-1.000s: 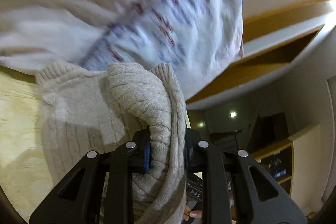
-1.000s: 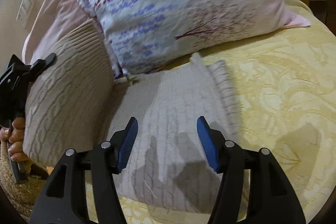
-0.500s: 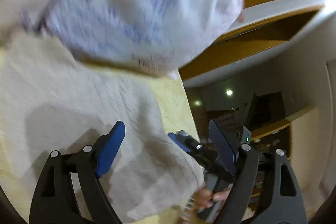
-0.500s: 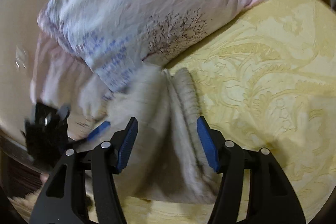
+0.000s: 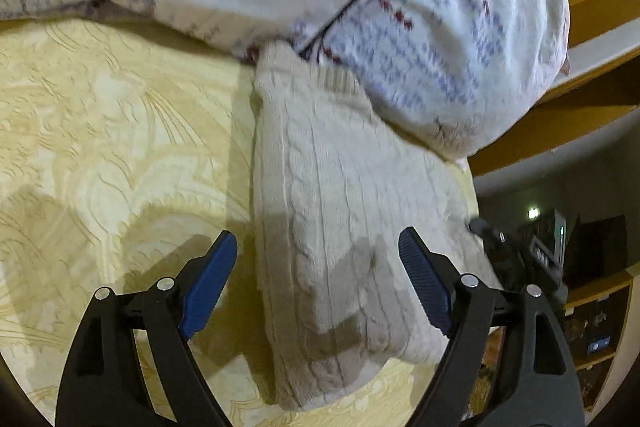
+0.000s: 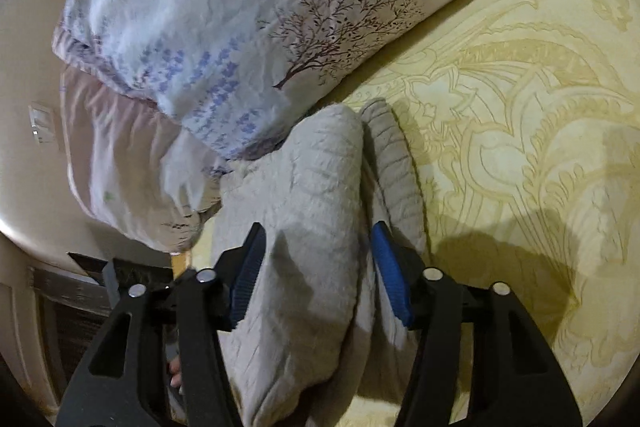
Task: Fold small clothes
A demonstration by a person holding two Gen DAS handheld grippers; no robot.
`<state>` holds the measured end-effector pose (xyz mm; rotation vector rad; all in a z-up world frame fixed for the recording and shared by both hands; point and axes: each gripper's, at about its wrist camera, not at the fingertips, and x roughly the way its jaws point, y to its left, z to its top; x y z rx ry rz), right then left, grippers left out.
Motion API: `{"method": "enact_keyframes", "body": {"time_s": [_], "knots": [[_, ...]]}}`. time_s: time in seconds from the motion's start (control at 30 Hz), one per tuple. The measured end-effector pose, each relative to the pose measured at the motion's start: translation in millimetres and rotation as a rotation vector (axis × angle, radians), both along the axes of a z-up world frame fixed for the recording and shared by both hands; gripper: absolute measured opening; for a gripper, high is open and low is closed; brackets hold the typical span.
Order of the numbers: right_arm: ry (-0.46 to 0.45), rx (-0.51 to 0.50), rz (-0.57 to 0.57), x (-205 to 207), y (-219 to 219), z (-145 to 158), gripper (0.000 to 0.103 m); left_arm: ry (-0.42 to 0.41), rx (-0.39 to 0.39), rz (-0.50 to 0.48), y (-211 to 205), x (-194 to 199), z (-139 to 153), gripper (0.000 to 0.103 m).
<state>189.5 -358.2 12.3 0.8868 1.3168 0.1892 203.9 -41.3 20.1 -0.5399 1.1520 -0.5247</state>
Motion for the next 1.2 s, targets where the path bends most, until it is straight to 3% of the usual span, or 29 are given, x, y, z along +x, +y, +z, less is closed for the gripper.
{"method": "enact_keyframes", "body": {"time_s": [0.03,0.1,0.3,0.5,0.67,0.83,1.0,1.2], "knots": [[0.002,-0.014,0.007,3,4,-2,0.044,0.003,0.006,-0.016,-4,-1,-2,0.083],[-0.012,-0.057,0.033,6,11,-1,0.022,0.006,0.012,-0.034,-12,-2,-3,0.083],[-0.139,-0.186,0.070,3,13,29,0.009,-0.016,0.028,-0.079,-19,-9,-4,0.083],[-0.268,-0.328,0.094,-6,17,62,0.008,-0.027,0.015,-0.120,-24,-13,-4,0.083],[-0.127,-0.447,0.114,-13,5,25,0.008,-0.023,0.024,-0.167,-35,-15,-10,0.082],[-0.075,-0.409,0.074,-12,-2,2,0.011,-0.020,0.028,-0.182,-42,-20,-15,0.081],[-0.075,-0.312,0.018,-23,-22,19,0.038,-0.022,0.017,-0.171,-34,-26,-10,0.077],[-0.098,-0.201,0.023,-70,-21,40,0.041,-0.016,0.009,-0.162,-18,-44,-11,0.074]]}}
